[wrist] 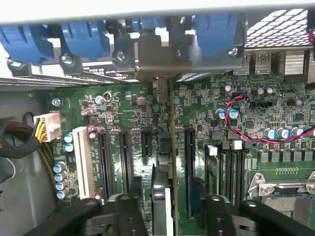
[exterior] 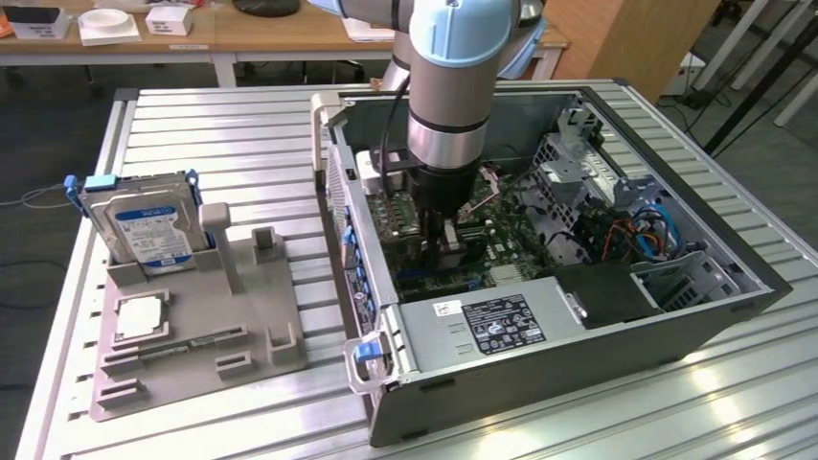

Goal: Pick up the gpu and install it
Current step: 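Insert the gpu into the slot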

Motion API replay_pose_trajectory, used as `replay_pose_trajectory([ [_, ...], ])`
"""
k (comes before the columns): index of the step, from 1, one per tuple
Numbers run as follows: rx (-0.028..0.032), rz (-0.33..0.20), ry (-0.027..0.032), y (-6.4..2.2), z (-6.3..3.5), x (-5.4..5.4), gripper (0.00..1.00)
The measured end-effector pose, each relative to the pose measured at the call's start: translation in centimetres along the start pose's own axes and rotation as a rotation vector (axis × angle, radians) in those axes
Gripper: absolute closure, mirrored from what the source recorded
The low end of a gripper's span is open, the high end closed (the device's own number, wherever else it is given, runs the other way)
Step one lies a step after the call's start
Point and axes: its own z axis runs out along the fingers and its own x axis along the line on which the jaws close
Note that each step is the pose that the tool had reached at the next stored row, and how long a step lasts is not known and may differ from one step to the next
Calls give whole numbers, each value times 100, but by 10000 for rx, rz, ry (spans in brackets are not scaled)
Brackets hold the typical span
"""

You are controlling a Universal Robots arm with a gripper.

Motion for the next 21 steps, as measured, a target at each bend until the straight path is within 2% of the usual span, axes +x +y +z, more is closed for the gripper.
replay_pose_trajectory([
  [1, 0, 0, 1, 0, 0, 0, 50],
  [3, 0, 0, 1, 0, 0, 0, 39],
  [4, 0, 0, 0, 0, 0, 0, 39],
  [6, 0, -1, 0, 0, 0, 0, 26],
  [13, -1, -1, 6, -1, -5, 0, 26],
  [16, 2, -5, 35, -4, -41, 0, 26],
  [21, 10, -12, 135, -11, -120, 0, 26],
])
